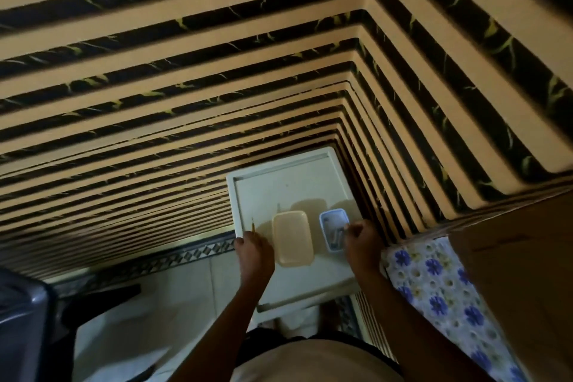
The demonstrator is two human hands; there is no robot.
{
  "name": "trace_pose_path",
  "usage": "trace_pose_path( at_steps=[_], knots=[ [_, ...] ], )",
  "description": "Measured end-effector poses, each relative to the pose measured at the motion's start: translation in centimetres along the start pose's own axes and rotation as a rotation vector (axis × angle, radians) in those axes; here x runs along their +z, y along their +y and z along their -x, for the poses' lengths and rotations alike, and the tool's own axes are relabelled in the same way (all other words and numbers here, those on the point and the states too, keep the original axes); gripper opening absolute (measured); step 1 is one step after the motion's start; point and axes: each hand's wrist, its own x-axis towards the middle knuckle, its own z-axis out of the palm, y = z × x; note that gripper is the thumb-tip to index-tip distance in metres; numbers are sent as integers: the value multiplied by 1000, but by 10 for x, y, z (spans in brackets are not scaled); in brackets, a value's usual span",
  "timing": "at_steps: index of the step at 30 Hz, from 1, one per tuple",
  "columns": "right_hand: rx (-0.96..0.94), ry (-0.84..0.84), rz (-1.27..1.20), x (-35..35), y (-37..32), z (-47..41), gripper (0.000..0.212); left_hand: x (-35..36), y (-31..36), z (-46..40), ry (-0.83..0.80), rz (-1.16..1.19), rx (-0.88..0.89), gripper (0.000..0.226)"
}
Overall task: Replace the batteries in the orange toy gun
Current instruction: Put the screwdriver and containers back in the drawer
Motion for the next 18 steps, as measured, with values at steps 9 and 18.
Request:
trace_pose_path(
  at_steps=[9, 18],
  knots=[
    [-118, -82, 45, -14, 13, 3, 13, 3, -6, 11, 120, -52, 106, 4],
    [-204, -132, 171, -29, 46, 15, 17, 11, -39, 4, 219, 4, 212, 15]
  ],
)
